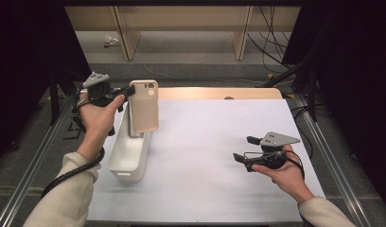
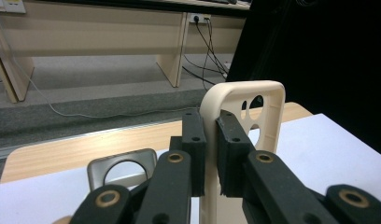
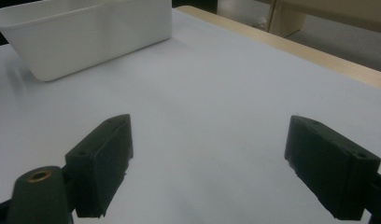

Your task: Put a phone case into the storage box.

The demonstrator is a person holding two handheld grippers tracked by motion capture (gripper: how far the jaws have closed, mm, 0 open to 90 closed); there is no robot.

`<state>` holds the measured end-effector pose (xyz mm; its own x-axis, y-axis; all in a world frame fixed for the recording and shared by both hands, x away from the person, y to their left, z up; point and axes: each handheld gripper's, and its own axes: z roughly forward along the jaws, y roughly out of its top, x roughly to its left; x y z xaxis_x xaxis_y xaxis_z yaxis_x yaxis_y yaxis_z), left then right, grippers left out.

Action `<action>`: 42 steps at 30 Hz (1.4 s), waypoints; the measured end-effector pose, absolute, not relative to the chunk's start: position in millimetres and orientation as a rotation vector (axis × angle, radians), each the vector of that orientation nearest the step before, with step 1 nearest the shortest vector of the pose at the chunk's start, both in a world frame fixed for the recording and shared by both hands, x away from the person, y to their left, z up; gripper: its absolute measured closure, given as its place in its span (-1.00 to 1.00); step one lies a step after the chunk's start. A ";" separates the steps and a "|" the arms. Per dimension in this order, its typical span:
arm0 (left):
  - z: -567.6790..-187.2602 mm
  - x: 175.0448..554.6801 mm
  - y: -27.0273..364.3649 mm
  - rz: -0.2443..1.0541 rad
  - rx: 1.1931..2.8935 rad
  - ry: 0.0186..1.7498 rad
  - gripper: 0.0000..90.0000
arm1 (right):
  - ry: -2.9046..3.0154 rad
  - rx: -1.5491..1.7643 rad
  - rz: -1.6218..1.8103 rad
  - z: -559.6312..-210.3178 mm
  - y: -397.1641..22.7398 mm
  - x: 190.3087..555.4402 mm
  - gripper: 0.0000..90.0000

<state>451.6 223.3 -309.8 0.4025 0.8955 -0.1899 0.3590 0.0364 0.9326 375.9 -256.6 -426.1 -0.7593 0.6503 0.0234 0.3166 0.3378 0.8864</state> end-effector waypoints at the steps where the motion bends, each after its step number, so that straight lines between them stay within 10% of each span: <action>1: -309.8 452.0 224.3 0.603 1.542 1.158 0.84 | 2.273 0.858 1.389 -426.1 -256.7 375.9 -0.64; 42: -319.9 479.0 255.9 0.666 1.591 1.186 0.84 | 2.255 0.873 1.390 -426.0 -258.5 376.8 -0.64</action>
